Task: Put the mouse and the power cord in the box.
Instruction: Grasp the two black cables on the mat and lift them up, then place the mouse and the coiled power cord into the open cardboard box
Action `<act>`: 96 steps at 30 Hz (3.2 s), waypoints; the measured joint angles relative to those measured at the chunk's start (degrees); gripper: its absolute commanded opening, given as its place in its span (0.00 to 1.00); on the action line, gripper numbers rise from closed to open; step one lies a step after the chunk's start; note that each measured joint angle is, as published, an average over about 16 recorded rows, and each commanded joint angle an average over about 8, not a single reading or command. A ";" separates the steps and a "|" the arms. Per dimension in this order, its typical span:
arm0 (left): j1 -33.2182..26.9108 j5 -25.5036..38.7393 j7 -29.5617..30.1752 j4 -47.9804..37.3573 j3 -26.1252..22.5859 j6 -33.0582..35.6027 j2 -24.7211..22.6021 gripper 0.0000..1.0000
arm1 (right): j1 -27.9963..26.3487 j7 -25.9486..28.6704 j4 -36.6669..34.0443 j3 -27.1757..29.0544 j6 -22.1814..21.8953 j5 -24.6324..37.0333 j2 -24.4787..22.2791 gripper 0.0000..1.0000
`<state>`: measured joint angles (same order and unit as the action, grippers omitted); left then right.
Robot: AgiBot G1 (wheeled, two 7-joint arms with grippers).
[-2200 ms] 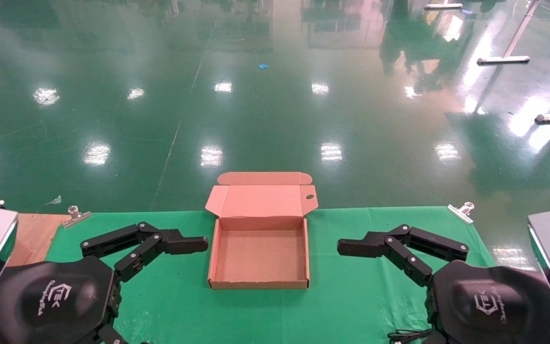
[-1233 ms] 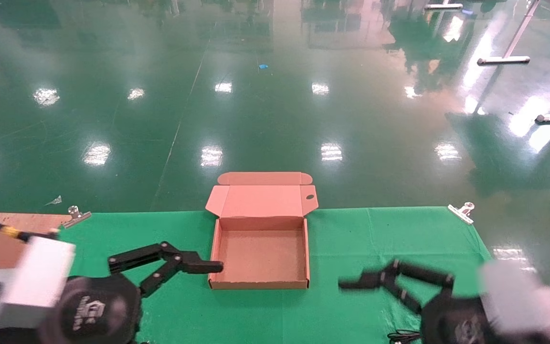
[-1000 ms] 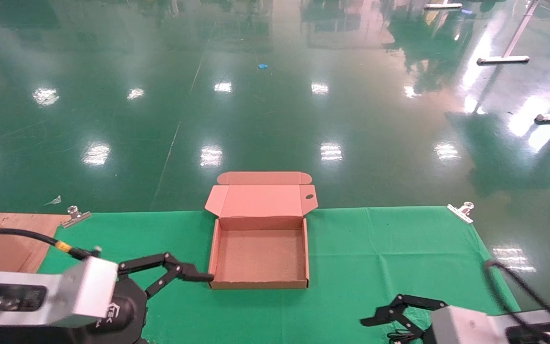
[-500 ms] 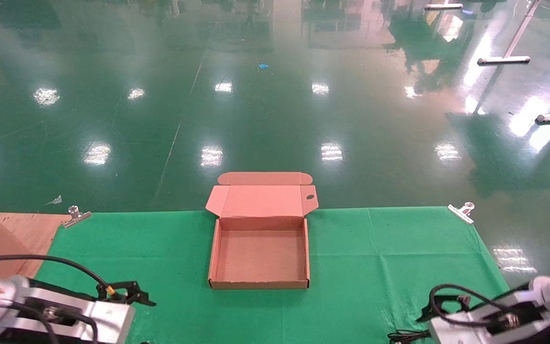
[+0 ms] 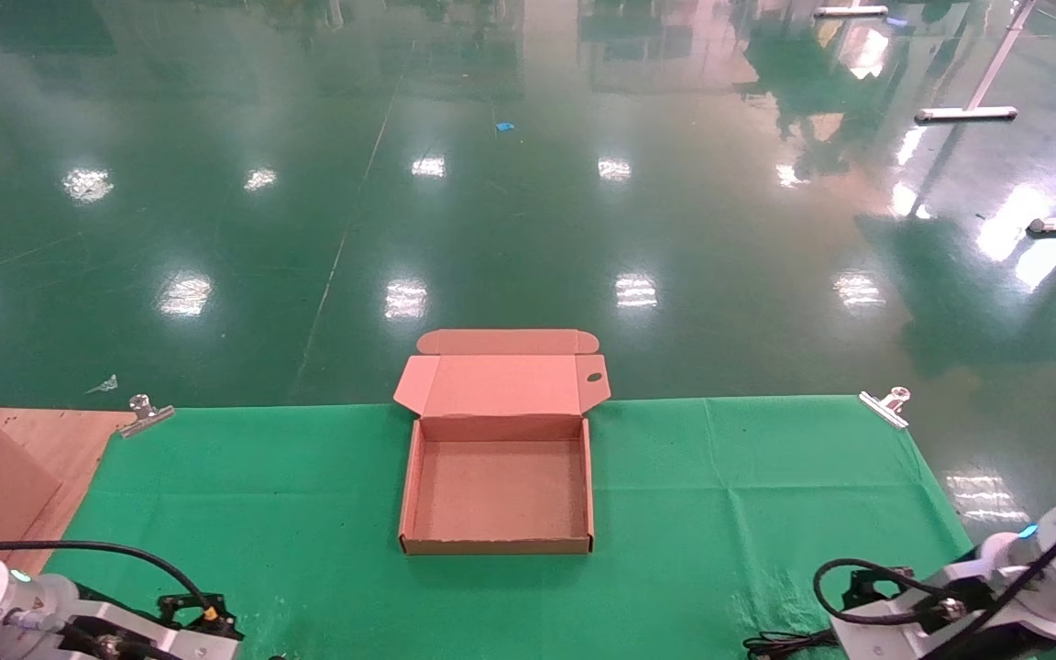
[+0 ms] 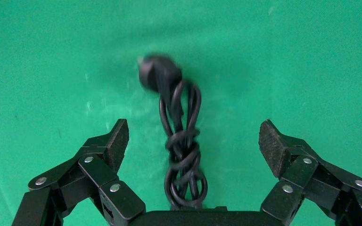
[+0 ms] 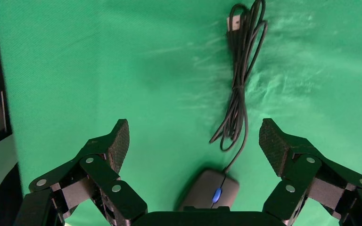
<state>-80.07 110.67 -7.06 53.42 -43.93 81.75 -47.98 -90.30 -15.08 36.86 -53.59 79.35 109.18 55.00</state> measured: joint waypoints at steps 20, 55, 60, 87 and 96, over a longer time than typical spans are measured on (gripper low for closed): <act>1.26 1.21 -5.23 -10.52 0.17 -6.85 -1.29 1.00 | -1.57 -11.36 -19.05 0.04 -7.22 -0.17 8.87 1.00; -0.40 1.12 -10.18 -20.63 0.40 -9.69 -3.42 0.00 | -2.65 -22.70 -33.55 0.38 -15.37 -0.51 14.94 0.02; -0.63 1.07 -10.81 -21.49 0.39 -9.70 -3.64 0.00 | -2.70 -23.23 -34.41 0.36 -16.13 -0.47 15.39 0.00; -0.84 0.89 -12.61 -22.96 0.24 -9.26 -4.19 0.00 | -3.53 -24.57 -36.46 0.68 -15.89 -0.90 15.64 0.00; -0.34 0.33 -12.39 -21.57 0.43 -8.37 -3.48 0.00 | -3.93 -24.95 -36.67 0.80 -14.63 -1.08 15.42 0.00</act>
<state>-80.40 111.00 -19.46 31.85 -43.50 73.38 -51.46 -94.24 -40.03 0.19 -52.78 64.72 108.10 70.42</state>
